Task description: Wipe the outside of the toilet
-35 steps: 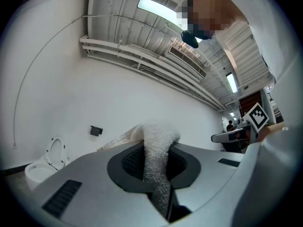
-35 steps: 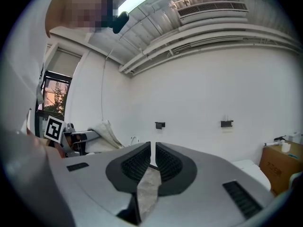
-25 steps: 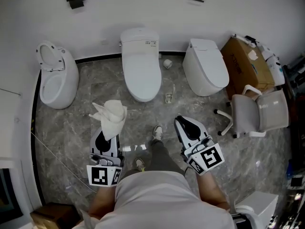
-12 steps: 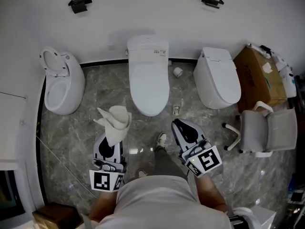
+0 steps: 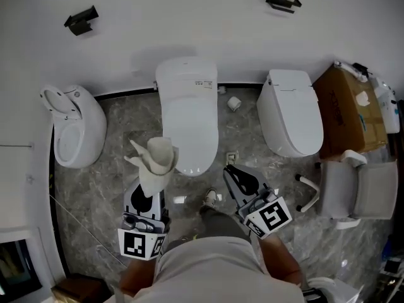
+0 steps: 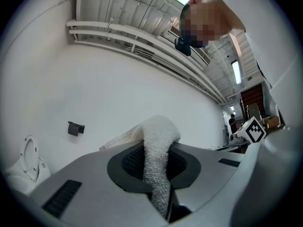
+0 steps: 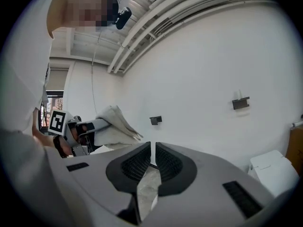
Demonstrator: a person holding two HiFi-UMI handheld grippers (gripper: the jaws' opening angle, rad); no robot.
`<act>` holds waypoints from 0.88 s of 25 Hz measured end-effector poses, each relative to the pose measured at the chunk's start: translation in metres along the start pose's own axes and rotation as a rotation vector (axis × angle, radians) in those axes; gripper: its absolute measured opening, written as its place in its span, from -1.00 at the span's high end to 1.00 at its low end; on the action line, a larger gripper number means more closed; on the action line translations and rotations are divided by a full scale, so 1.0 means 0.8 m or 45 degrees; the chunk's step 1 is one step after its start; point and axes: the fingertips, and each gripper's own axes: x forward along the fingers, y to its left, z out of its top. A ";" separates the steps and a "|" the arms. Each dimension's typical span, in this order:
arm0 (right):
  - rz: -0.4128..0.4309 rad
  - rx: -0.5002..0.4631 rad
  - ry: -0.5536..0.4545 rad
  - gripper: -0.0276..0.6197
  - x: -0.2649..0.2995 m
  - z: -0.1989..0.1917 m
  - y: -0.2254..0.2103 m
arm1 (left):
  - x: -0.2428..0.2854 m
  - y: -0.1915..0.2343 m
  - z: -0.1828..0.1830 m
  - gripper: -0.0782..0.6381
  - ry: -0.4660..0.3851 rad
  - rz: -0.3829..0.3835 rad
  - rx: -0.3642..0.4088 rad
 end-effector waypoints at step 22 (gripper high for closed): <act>0.213 -0.055 0.004 0.75 0.111 0.056 -0.071 | 0.116 0.073 0.011 0.61 -0.042 0.231 0.013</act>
